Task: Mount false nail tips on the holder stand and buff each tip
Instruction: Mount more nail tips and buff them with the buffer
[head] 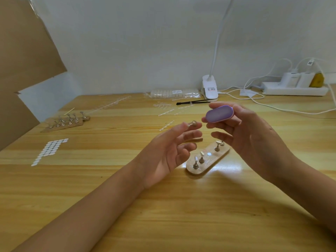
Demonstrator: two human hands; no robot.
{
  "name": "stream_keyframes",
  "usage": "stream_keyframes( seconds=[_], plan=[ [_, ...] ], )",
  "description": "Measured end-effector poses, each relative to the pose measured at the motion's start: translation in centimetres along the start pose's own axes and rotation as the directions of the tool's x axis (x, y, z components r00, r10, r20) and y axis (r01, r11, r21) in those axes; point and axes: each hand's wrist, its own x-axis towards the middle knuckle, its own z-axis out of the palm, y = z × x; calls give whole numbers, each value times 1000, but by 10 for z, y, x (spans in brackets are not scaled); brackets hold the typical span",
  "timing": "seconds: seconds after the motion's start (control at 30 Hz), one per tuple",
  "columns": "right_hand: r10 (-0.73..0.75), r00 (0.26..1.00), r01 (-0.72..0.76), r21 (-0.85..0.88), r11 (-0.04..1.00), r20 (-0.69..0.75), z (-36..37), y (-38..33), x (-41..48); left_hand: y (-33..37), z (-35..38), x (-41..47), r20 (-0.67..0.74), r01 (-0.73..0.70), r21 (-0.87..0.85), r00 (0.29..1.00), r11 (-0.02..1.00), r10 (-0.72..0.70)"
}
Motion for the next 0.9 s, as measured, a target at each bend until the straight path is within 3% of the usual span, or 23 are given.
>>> stream_keyframes(
  seconds=[0.23, 0.3, 0.37, 0.47, 0.63, 0.9],
  plan=[
    [145, 989, -148, 84, 985, 34, 6, 0, -1, -2, -1, 2, -65, -64, 21, 996, 998, 65],
    [175, 984, -178, 88, 980, 41, 8, 2, -1, -3, -2, 3, -145, -126, 104, 979, 986, 141],
    [194, 980, -197, 99, 975, 44, 9, 4, -1, -4, -3, 2, -198, -192, 302, 945, 934, 258],
    [212, 976, -216, 100, 971, 46, 9, 5, -1, -7, -2, -1, -137, -287, 549, 896, 785, 423],
    [236, 967, -236, -12, 972, 94, 8, 4, -1, -11, -1, -4, -55, -340, 692, 854, 636, 517],
    [208, 970, -202, -57, 978, 125, 10, 2, -5, -12, -1, -5, -18, -370, 731, 830, 574, 557]
  ],
)
